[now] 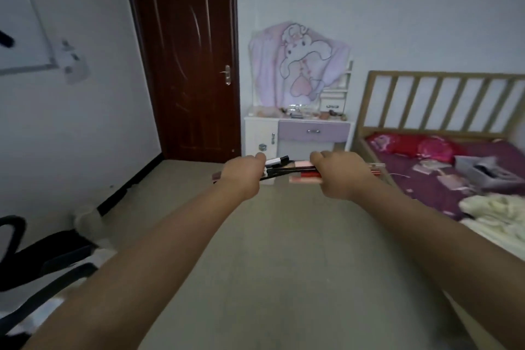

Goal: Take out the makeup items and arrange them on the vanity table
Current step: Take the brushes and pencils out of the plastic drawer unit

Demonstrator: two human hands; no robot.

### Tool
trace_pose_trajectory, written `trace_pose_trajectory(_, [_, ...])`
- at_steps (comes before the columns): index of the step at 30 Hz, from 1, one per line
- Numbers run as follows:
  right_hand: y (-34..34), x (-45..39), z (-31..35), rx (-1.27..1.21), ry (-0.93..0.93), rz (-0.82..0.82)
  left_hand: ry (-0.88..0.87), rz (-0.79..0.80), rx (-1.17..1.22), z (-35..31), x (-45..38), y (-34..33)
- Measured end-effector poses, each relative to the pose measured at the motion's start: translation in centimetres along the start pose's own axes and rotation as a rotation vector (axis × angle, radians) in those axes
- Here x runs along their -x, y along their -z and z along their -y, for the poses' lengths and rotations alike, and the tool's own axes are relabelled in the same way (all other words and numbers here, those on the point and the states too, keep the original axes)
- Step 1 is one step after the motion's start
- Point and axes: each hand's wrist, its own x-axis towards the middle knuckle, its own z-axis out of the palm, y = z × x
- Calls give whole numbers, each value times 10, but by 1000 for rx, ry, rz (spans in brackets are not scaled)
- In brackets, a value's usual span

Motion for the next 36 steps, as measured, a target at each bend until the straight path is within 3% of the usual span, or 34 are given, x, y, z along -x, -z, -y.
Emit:
trace_pose_trajectory(12, [-105, -261, -128, 110, -249, 4, -185, -132, -146, 55, -336, -61])
trace_pose_trajectory(20, [-206, -396, -209, 82, -361, 132, -296, -125, -171, 79, -519, -134])
trace_pose_trajectory(36, [-397, -746, -371, -77, -297, 107, -173, 9, -260, 131, -887, -253])
